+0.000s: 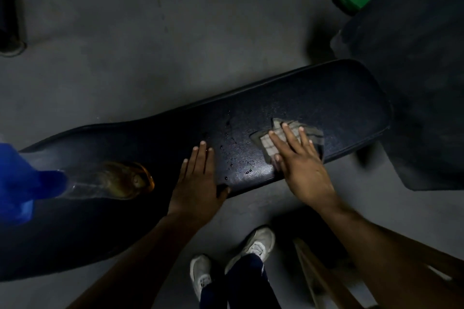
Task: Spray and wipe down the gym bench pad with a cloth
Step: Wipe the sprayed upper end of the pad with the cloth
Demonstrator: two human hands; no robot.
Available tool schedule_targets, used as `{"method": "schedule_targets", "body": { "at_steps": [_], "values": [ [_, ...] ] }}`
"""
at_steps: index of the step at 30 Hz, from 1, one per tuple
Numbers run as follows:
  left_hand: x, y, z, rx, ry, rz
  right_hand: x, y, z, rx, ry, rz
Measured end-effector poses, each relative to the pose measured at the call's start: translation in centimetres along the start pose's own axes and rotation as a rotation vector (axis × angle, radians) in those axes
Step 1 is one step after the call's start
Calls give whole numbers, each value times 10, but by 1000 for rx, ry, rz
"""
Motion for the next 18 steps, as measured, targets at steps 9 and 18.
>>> {"method": "schedule_targets", "body": {
  "at_steps": [9,18],
  "values": [
    [-17,29,-15,41,-46,43,14,-71,-108,-34,-42,-98],
    [-19,40,-25,12,-28,25,-20,13,-94,175,84,-62]
  ]
}}
Point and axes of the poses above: each hand's wrist, its own y-axis away from the middle knuckle, its own x-axis out of the back of the hand, z = x × y, the point moved 6 cm from there along -y, towards the middle knuckle, and after that the axes turned 15 degrees about -x, right-handed, at the moved point
